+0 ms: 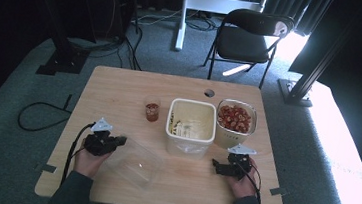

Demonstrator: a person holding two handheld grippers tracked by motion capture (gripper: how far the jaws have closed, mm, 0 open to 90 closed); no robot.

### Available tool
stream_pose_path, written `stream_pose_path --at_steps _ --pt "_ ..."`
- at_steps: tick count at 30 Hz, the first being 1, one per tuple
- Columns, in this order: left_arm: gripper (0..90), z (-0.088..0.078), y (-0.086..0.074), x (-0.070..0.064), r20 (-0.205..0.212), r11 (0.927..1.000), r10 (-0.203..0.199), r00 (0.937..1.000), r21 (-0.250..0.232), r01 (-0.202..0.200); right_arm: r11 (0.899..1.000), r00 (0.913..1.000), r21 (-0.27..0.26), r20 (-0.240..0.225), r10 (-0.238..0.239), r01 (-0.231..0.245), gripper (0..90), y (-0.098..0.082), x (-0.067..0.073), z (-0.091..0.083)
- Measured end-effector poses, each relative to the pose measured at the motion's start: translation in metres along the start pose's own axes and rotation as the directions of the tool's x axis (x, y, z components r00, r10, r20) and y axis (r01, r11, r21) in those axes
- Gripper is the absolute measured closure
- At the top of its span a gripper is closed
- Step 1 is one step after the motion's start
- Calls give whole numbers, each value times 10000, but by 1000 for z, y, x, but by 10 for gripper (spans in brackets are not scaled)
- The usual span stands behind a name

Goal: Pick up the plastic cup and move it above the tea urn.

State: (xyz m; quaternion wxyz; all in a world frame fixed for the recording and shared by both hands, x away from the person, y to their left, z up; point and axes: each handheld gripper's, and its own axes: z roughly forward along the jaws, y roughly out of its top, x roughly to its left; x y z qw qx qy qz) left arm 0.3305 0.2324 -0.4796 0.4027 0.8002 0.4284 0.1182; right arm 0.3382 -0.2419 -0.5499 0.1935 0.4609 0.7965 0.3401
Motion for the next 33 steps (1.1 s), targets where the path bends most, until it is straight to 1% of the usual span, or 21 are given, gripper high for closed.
stream_pose_path --at_steps 4,7,12,18,22,28,33 --pt "867 -5 5 2 -96 9998 77 9999 -171 -78 10000 10000 -1 0 2 -2 112 0 0 0" --pt "868 -9 10 4 -181 9994 45 9998 -331 -51 10000 10000 2 1 0 0 112 0 0 0" --pt "869 -14 17 8 -313 9981 -117 9994 -616 97 10000 10000 11 1 -5 5 112 0 0 0" --pt "869 -20 26 12 -487 9960 -122 9987 -895 78 10000 10000 3 1 3 -3 112 0 0 0" --pt "870 -24 34 15 -636 9951 -36 9980 -988 -27 10000 10000 2 0 -1 1 112 0 0 0" --pt "870 -26 41 17 -744 9935 28 9972 -1135 -113 10000 10000 6 3 12 -12 112 0 0 0" --pt "869 -28 51 18 -859 9916 176 9961 -1262 -284 10000 10000 6 2 10 -10 112 0 0 0"
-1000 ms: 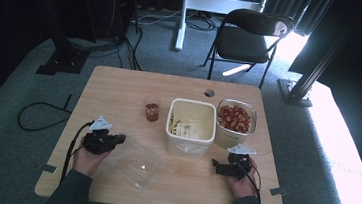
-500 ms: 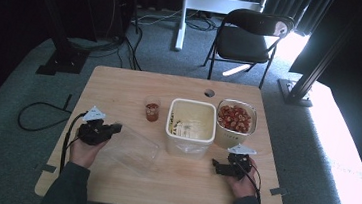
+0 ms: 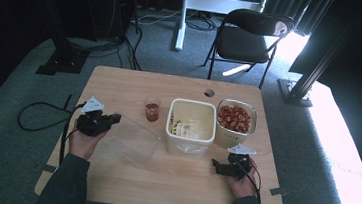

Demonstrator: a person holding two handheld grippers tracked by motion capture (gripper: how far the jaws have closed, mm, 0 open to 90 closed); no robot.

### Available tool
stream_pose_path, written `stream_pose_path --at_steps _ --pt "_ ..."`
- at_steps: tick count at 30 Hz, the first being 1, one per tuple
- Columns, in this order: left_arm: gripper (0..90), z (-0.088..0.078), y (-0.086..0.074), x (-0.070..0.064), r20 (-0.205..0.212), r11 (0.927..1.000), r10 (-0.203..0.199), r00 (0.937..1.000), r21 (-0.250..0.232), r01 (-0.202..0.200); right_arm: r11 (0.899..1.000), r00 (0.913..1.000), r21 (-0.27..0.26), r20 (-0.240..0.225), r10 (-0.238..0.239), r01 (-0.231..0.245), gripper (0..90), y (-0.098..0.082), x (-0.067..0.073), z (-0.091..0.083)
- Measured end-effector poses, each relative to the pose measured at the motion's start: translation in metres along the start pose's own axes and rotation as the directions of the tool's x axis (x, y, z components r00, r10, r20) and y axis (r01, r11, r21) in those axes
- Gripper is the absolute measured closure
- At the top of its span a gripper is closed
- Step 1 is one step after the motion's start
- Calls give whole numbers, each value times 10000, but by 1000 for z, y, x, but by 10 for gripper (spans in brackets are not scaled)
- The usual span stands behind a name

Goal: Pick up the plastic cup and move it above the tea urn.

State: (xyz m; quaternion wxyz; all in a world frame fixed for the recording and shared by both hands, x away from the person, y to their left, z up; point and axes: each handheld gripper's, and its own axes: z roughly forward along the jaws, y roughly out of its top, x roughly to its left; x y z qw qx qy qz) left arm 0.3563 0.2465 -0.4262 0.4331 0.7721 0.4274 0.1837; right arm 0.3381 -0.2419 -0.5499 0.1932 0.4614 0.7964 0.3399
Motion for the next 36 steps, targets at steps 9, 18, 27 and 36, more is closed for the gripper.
stream_pose_path --at_steps 9,18,27,36 --pt "869 -1 16 1 -84 9992 328 9994 -204 -329 10000 10000 -3 3 8 -8 112 0 0 0" --pt "870 -3 32 3 -181 9978 543 9984 -362 -549 10000 10000 -16 8 -21 21 112 0 0 0" --pt "870 -7 47 4 -255 9956 708 9972 -589 -722 10000 10000 -2 5 -13 13 112 0 0 0" --pt "870 -8 63 4 -311 9935 857 9958 -726 -878 10000 10000 -11 5 -5 5 112 0 0 0"
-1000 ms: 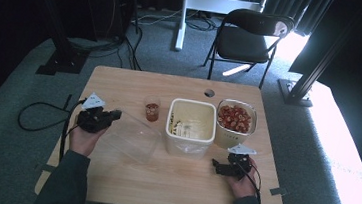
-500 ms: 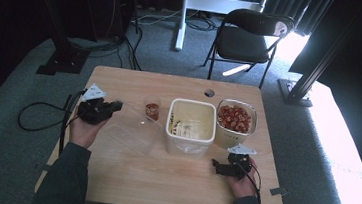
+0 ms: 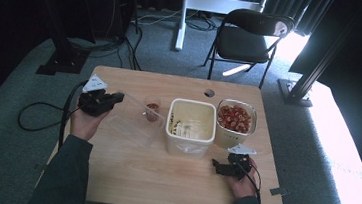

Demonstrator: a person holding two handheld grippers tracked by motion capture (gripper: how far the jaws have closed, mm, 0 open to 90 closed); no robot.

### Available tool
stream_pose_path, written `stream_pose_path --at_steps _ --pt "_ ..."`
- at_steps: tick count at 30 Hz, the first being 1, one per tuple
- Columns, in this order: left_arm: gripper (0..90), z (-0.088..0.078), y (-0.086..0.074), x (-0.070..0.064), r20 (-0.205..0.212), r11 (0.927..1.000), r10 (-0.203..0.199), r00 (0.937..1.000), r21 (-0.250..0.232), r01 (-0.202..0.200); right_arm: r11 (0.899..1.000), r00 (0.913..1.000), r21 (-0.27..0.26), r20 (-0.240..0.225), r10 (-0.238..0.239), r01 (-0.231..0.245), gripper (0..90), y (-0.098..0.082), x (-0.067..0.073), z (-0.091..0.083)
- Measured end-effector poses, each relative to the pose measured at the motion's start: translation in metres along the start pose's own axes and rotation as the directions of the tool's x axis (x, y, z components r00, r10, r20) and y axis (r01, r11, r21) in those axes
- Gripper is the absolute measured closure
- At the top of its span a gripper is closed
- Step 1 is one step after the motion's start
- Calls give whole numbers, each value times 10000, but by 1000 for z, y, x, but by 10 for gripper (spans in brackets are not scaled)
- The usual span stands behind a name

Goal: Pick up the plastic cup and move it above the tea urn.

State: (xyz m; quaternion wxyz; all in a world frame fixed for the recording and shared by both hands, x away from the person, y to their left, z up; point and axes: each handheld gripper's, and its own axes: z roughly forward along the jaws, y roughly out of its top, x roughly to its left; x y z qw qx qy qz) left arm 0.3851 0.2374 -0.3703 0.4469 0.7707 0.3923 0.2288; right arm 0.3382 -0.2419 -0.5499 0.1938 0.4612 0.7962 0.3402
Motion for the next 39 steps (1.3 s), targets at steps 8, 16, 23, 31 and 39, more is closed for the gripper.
stream_pose_path --at_steps 8,16,23,31,39 --pt "870 2 16 -2 31 9998 39 10000 -180 -38 10000 10000 -3 0 -2 2 112 0 0 0" --pt "870 10 39 -8 143 9992 88 9999 -404 -82 10000 10000 -3 2 -3 3 113 0 0 0" --pt "870 29 57 -21 116 9991 188 9998 -390 -184 10000 10000 -1 7 -1 1 113 0 0 0" --pt "868 55 70 -36 -147 9995 64 9999 -294 -68 10000 10000 -1 7 5 -5 113 0 0 0" --pt "849 75 70 -44 225 9982 -486 9986 -341 493 10000 10000 2 10 9 -9 113 0 0 0"
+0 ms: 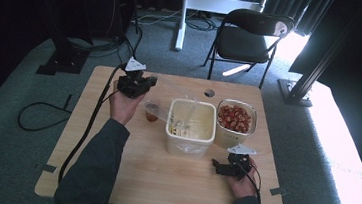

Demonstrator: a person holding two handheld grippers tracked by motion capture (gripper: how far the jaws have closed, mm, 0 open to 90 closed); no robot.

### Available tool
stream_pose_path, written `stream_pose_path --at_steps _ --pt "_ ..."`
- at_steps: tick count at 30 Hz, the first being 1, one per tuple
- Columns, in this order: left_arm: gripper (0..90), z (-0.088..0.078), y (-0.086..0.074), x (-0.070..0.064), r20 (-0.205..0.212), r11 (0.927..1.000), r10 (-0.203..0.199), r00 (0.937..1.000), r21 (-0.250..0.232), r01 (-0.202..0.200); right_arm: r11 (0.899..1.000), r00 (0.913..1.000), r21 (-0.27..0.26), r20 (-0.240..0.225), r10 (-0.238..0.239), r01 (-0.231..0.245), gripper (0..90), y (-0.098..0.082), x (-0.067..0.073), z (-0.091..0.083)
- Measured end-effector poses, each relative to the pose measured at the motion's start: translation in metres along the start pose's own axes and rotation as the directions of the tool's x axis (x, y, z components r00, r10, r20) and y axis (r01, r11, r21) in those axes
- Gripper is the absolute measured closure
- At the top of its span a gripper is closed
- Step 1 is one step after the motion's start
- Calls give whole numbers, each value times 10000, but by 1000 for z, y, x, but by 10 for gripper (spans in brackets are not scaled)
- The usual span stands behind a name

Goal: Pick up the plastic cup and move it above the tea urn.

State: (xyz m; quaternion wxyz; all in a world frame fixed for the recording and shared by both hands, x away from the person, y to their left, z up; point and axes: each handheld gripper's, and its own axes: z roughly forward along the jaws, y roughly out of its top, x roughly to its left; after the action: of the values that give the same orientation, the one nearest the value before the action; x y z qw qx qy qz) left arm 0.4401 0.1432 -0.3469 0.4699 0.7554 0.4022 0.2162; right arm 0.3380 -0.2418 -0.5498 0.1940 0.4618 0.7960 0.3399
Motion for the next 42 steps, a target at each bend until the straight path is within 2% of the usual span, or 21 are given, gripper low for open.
stream_pose_path --at_steps 2,5,8,16,24,42 --pt "770 1 0 -3 354 9997 -35 9994 -231 43 10000 10000 -9 3 -9 9 113 0 0 0" --pt "670 1 0 -6 604 9992 120 9981 -395 -96 10000 10000 -5 5 -14 14 113 0 0 0" --pt "612 1 -1 -7 575 9989 327 9978 -354 -307 10000 10000 -7 9 -7 7 113 0 0 0" --pt "584 1 -3 -12 624 9985 448 9970 -347 -427 10000 10000 -5 11 -2 2 113 0 0 0" --pt "559 -6 0 -14 750 9955 499 9959 -844 -435 10000 10000 -6 11 1 -1 113 0 0 0" --pt "483 3 -13 -5 201 9963 852 9962 -116 -849 10000 10000 -4 9 -6 6 113 0 0 0"
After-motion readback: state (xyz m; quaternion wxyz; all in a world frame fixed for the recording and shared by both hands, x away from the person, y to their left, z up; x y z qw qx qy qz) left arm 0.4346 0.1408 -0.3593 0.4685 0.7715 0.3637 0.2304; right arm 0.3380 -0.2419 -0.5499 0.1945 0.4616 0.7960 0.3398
